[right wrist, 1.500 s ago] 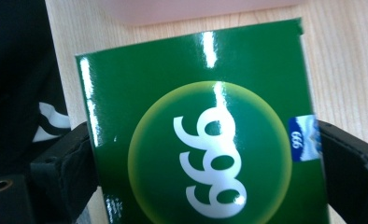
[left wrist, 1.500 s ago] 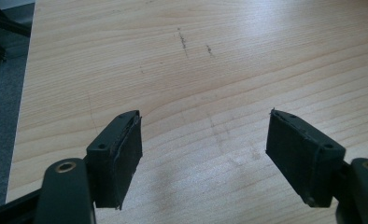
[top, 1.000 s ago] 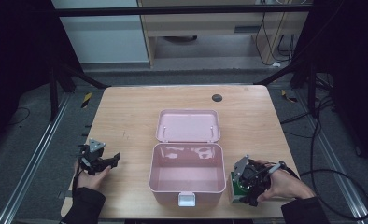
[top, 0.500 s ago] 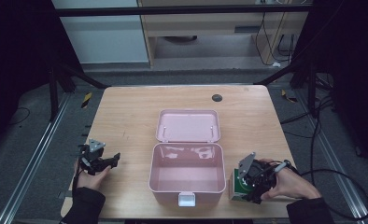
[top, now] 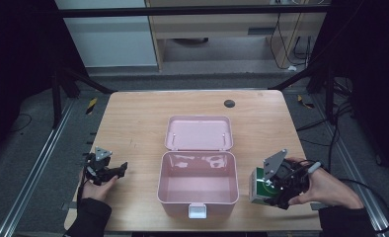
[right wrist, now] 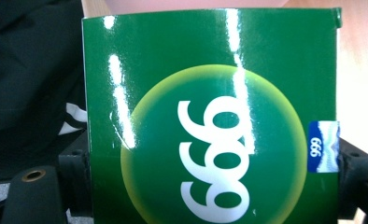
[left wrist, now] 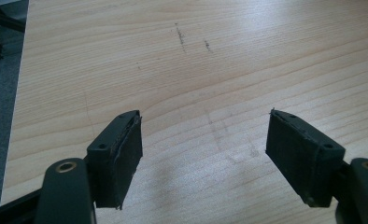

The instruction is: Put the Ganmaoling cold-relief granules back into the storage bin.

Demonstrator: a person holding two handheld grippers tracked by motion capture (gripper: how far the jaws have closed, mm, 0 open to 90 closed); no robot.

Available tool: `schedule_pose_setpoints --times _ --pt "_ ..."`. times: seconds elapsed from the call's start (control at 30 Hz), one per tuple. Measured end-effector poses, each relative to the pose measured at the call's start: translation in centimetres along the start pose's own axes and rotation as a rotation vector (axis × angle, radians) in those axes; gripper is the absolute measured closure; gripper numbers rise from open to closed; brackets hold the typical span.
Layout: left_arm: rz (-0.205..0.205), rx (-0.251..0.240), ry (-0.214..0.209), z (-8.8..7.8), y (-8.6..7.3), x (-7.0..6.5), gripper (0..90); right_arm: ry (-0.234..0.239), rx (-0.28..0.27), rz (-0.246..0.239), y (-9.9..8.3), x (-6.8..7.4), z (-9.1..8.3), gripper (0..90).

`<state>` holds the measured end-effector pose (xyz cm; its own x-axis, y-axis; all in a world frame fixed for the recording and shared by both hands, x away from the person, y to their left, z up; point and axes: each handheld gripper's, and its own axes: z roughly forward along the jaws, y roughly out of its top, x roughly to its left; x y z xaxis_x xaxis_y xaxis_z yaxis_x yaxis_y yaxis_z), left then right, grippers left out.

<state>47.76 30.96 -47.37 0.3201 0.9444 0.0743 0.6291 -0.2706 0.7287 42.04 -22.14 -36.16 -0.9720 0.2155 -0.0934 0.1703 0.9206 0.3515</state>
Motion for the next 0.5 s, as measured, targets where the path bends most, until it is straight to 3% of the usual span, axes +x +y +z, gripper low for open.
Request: schedule_pose_setpoints --times 0.5 --pt "0.001 0.004 0.0 0.0 0.0 0.0 26.3 -0.019 0.002 -0.016 3.3 -0.2 -4.6 16.1"
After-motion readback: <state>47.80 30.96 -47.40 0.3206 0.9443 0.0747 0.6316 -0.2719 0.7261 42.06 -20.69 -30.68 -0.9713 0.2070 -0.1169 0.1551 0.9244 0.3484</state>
